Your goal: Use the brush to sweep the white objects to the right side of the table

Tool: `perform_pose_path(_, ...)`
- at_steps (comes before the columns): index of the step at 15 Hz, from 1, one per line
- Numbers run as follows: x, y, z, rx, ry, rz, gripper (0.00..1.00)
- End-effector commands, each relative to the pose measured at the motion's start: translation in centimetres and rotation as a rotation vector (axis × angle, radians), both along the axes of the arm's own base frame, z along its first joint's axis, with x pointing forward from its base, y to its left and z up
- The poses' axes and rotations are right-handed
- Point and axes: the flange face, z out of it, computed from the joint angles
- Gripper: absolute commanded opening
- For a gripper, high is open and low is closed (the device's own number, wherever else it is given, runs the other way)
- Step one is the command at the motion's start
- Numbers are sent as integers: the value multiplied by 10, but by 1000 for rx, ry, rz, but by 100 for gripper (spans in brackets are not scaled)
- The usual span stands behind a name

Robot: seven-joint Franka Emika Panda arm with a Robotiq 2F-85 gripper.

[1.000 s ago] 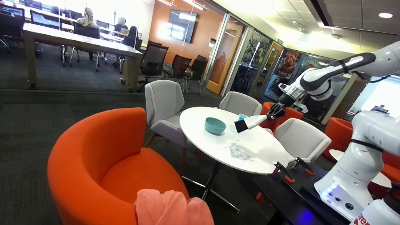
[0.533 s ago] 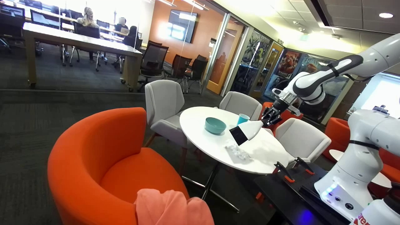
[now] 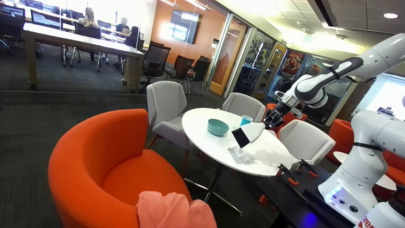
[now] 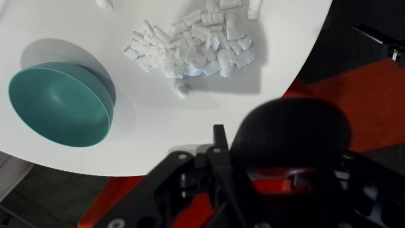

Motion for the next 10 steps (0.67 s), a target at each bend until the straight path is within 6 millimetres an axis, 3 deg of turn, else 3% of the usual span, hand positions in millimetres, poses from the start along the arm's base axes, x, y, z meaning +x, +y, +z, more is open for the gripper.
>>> perform_pose_path(1,2,2,-4,-12,-4,64,14)
perform_pose_path(10,5,10,-23,-88,-35,238,14)
